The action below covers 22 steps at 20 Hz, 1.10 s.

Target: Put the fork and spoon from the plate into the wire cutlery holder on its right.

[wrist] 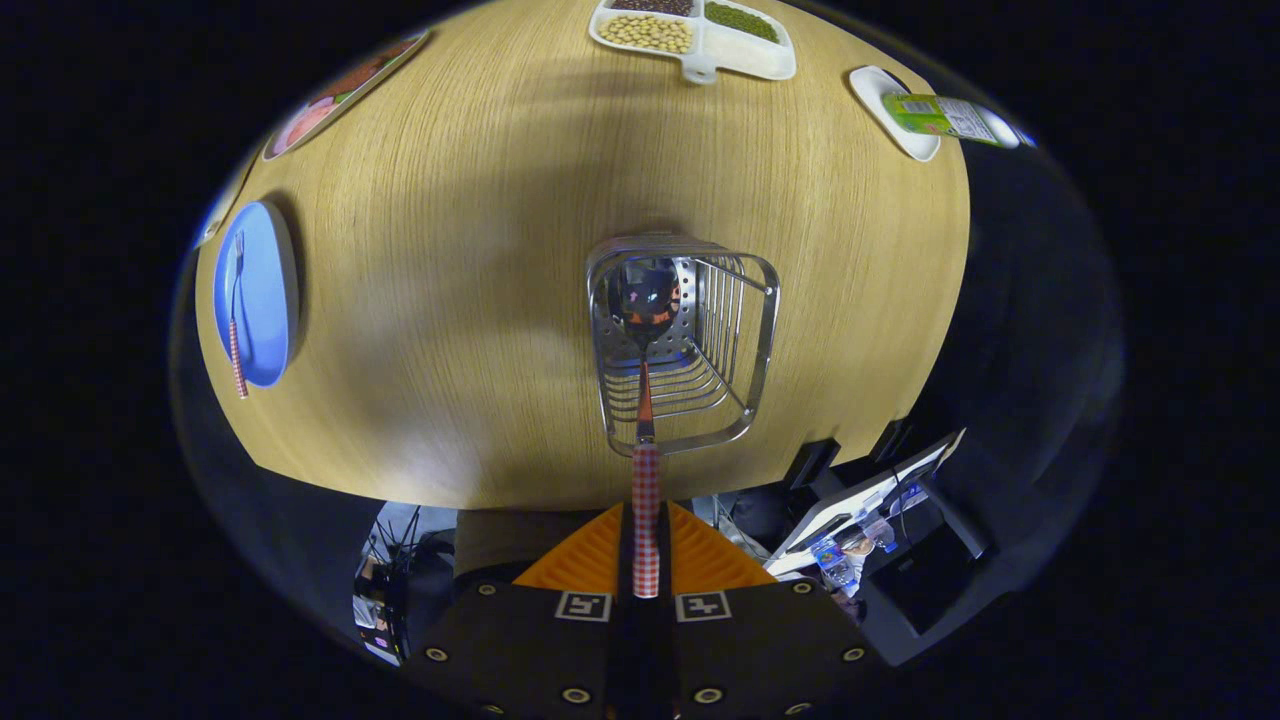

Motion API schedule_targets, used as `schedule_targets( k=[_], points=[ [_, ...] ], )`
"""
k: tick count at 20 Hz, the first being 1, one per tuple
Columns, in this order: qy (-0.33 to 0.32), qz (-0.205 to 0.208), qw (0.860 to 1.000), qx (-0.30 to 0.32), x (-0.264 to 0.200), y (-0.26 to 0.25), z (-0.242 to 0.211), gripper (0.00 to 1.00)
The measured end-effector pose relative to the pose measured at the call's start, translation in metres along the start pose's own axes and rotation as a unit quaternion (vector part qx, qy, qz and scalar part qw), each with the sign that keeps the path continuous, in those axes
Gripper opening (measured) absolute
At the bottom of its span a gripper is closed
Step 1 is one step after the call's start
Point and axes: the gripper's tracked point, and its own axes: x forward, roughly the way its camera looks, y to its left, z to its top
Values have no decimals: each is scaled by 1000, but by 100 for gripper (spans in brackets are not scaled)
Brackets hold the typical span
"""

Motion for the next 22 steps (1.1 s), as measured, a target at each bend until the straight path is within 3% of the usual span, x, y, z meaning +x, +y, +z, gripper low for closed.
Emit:
schedule_targets(
  k=[8, 12, 15, 18, 22],
  points=[
    [-23, -33, 999, 23, -4, -20, -10, 29],
    [-63, -59, 995, 42, -14, -21, -16, 33],
    [-111, -80, 989, 56, -25, -17, -16, 74],
    [-163, -82, 982, 50, -38, 4, -13, 86],
    [-237, -53, 970, 27, -64, 61, -4, 97]
  ],
)
